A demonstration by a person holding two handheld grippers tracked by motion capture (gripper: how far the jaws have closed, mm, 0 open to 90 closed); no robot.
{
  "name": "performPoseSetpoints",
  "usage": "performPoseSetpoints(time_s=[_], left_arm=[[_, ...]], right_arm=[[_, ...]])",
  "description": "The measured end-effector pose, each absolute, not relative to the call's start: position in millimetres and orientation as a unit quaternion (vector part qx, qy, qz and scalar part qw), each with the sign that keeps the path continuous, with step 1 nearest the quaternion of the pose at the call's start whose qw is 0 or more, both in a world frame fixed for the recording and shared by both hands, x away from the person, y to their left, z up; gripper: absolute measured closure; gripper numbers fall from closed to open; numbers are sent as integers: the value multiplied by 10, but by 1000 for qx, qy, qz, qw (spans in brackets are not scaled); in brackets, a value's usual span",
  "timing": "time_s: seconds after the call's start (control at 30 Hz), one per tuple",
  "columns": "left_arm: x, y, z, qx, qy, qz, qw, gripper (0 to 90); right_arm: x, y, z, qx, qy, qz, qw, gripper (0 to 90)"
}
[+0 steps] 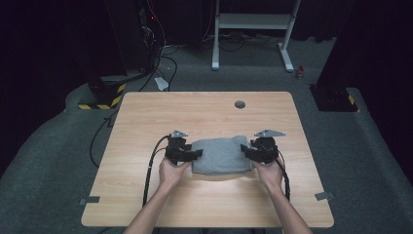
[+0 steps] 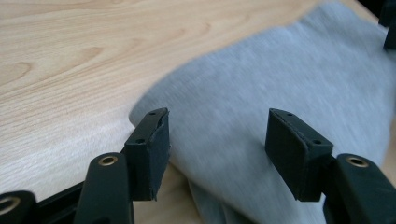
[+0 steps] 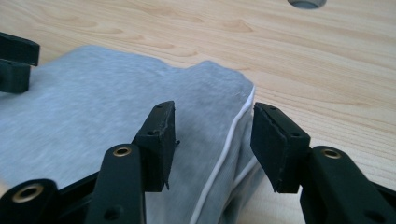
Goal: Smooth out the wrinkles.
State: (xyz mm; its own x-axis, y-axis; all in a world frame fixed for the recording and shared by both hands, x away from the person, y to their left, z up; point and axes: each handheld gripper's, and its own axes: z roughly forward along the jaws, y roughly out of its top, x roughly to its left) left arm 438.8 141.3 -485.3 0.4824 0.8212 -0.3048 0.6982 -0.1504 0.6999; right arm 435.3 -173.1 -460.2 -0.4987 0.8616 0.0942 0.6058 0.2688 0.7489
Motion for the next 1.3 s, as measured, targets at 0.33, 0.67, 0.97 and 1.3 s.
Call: performPoseSetpoints(time_s=[0.33,0.67,0.97,1.3], left_arm=[[4609,1329,-4956,744,529,45,405,425],[4603,1340,-4952,747,519,48,412,785],[4548,1351,-4870,748,501,65,431,844],[4459,1401,-4737,743,481,71,459,857]], right_arm=[[4610,-1626,-4689,488,782,359,148,593],[4578,-1604,-4668,465,798,352,154,812],[4565,-1609,-4648,460,798,359,151,755],[4493,-1607,-4576,438,799,376,165,826]])
